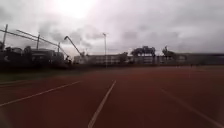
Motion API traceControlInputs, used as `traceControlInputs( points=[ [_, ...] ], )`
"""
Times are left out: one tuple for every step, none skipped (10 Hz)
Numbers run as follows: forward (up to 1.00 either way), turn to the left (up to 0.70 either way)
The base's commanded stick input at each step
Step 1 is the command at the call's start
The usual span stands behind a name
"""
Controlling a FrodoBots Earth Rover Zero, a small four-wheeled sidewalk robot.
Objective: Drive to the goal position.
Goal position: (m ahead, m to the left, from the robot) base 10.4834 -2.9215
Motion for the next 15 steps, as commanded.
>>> traceControlInputs(
  points=[
    [0.50, 0.00],
    [0.50, 0.00],
    [0.50, 0.00],
    [0.50, 0.00],
    [0.50, 0.00],
    [0.50, 0.00],
    [0.50, 0.00],
    [0.50, 0.00],
    [0.50, 0.00],
    [0.50, 0.00],
    [0.50, 0.00],
    [0.50, 0.00],
    [0.50, 0.00],
    [0.50, 0.00],
    [0.50, 0.00]
  ],
)
